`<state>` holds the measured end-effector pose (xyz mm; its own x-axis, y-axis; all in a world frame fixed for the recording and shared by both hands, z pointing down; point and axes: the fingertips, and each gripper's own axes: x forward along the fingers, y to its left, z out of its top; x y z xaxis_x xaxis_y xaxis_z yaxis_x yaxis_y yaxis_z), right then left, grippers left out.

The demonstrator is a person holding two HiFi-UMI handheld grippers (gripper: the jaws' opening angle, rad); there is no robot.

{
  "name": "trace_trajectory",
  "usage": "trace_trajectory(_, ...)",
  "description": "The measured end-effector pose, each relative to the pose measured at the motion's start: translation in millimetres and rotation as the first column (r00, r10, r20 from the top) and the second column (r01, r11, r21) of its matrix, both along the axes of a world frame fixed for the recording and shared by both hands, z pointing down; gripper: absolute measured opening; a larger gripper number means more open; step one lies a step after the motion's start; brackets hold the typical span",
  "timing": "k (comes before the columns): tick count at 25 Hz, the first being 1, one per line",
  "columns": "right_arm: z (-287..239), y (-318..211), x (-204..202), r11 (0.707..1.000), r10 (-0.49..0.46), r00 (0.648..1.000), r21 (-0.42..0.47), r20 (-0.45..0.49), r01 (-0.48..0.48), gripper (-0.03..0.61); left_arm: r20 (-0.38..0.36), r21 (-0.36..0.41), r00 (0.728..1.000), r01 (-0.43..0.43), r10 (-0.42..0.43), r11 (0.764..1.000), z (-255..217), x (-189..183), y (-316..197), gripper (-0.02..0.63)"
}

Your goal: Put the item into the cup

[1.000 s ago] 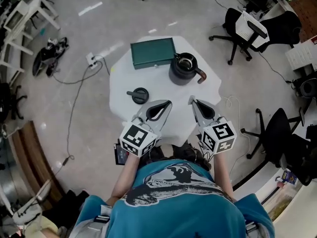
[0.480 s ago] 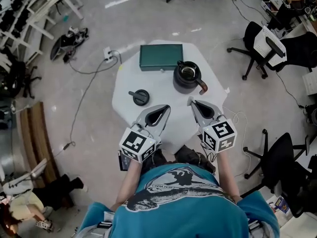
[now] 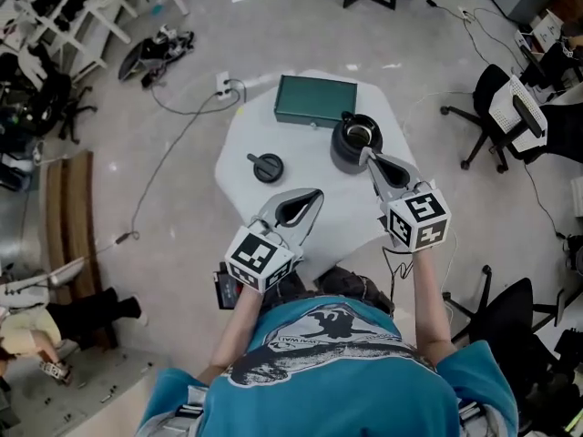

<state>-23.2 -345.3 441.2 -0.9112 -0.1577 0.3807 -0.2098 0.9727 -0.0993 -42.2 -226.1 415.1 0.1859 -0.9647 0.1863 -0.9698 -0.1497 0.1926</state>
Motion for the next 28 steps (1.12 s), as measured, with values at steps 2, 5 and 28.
trace_trajectory(2, -1.1, -7.7, -8.3, 0.999, -0.021, 1.0, 0.032, -0.009, 0.021, 0.011, 0.001, 0.004, 1.0, 0.016, -0.016, 1.0, -0.8, -1.3, 1.7, 0.005)
trace_trajectory(5, -1.5, -18.1, -21.7, 0.995, -0.054, 0.998, 0.085, -0.038, 0.057, 0.011, -0.001, 0.005, 0.999, 0.04, -0.04, 0.999, -1.5, -5.0, 4.9, 0.005)
trace_trajectory(28, 69.6, -65.0, -55.8, 0.928, -0.142, 0.89, 0.254, -0.433, 0.272, 0.012, 0.01, 0.005, 0.997, 0.071, -0.071, 0.997, 3.5, -12.6, 10.6, 0.005)
